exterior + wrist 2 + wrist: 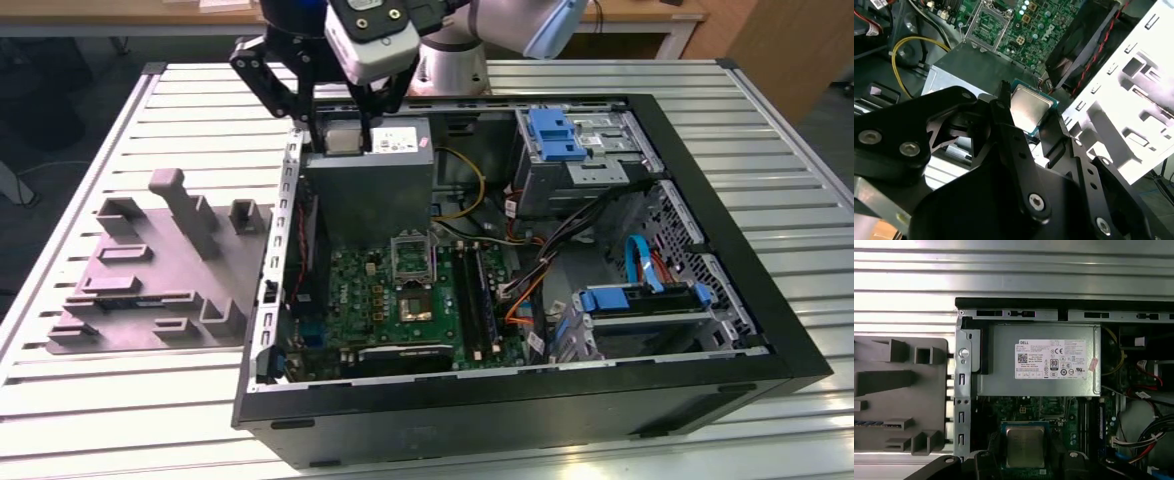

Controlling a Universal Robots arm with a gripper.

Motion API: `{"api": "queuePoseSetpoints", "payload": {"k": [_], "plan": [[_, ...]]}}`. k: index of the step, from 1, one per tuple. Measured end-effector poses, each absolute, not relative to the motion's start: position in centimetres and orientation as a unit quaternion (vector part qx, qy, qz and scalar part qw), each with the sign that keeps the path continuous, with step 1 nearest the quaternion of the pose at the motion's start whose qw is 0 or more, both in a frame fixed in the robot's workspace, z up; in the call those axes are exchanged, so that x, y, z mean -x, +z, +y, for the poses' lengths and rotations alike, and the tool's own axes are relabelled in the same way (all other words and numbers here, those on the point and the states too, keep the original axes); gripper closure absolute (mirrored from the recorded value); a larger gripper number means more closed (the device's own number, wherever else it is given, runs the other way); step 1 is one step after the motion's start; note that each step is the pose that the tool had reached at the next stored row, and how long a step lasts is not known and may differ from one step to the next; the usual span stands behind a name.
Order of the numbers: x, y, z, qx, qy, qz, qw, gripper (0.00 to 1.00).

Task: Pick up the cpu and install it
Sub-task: 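Pick up the cpu and move it towards the insertion slot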

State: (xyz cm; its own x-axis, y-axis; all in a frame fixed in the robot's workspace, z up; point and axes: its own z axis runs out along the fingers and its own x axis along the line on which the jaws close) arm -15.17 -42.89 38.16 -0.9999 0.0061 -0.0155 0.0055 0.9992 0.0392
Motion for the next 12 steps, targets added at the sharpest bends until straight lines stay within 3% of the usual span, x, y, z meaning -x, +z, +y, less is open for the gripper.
{"api": "queuePoseSetpoints", "payload": {"k": [7,12], "plan": [[13.3,38.0,-43.0,-0.003,0.020,1.000,0.008,0.53],[13.2,37.7,-44.6,-0.003,0.020,1.000,0.008,0.53]]}}
